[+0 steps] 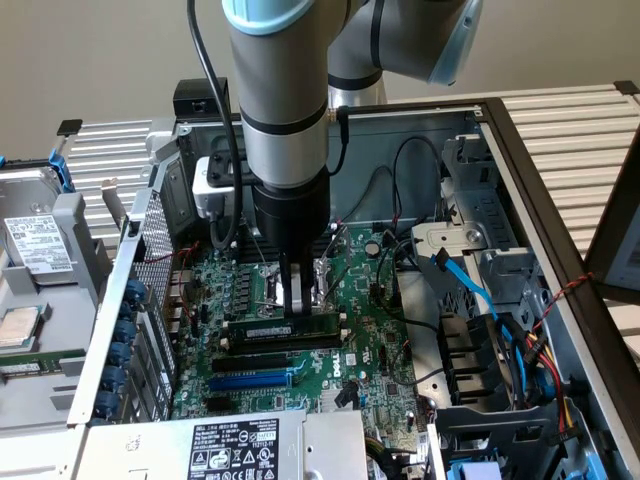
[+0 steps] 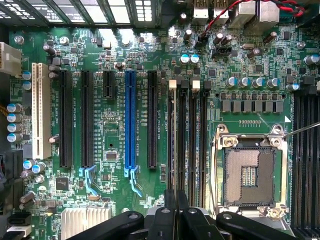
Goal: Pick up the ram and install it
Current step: 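Insert the ram into the slot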
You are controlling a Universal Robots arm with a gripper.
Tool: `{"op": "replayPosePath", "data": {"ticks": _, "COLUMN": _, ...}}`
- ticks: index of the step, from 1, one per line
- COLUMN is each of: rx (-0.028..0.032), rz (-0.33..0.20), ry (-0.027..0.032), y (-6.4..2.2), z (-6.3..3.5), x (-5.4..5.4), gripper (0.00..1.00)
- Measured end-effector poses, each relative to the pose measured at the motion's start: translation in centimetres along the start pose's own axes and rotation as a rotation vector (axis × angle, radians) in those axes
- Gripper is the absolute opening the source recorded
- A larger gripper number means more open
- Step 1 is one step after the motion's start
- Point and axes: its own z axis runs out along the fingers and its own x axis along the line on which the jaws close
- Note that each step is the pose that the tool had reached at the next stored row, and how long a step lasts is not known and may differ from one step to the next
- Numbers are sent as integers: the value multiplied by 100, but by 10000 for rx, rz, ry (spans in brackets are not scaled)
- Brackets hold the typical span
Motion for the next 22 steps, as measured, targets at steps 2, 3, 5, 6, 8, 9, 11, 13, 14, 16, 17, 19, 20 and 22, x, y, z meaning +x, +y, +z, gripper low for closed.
{"op": "replayPosePath", "data": {"ticks": 2, "rx": 1, "rz": 0, "ry": 0, "y": 0, "z": 0, "x": 0, "gripper": 12}}
{"op": "replayPosePath", "data": {"ticks": 3, "rx": 1, "rz": 0, "ry": -1, "y": 0, "z": 1, "x": 0, "gripper": 12}}
{"op": "replayPosePath", "data": {"ticks": 5, "rx": 0, "rz": 1, "ry": -4, "y": 0, "z": 1, "x": 3, "gripper": 12}}
{"op": "replayPosePath", "data": {"ticks": 6, "rx": -1, "rz": 2, "ry": -4, "y": 0, "z": 1, "x": 4, "gripper": 12}}
{"op": "replayPosePath", "data": {"ticks": 8, "rx": -2, "rz": 1, "ry": -3, "y": 0, "z": 0, "x": 7, "gripper": 12}}
{"op": "replayPosePath", "data": {"ticks": 9, "rx": -2, "rz": 1, "ry": -4, "y": 0, "z": 0, "x": 7, "gripper": 12}}
{"op": "replayPosePath", "data": {"ticks": 11, "rx": -2, "rz": 0, "ry": -7, "y": 0, "z": -5, "x": 8, "gripper": 12}}
{"op": "replayPosePath", "data": {"ticks": 13, "rx": -2, "rz": 1, "ry": -12, "y": -1, "z": -16, "x": 7, "gripper": 12}}
{"op": "replayPosePath", "data": {"ticks": 14, "rx": -2, "rz": 1, "ry": -14, "y": -1, "z": -20, "x": 7, "gripper": 12}}
{"op": "replayPosePath", "data": {"ticks": 16, "rx": -2, "rz": 1, "ry": -14, "y": -1, "z": -20, "x": 7, "gripper": 12}}
{"op": "replayPosePath", "data": {"ticks": 17, "rx": -2, "rz": 7, "ry": -14, "y": -1, "z": -20, "x": 7, "gripper": 12}}
{"op": "replayPosePath", "data": {"ticks": 19, "rx": -1, "rz": 42, "ry": -12, "y": -1, "z": -20, "x": 7, "gripper": 12}}
{"op": "replayPosePath", "data": {"ticks": 20, "rx": -1, "rz": 67, "ry": -12, "y": -1, "z": -20, "x": 7, "gripper": 12}}
{"op": "replayPosePath", "data": {"ticks": 22, "rx": 0, "rz": 104, "ry": -11, "y": -1, "z": -21, "x": 7, "gripper": 12}}
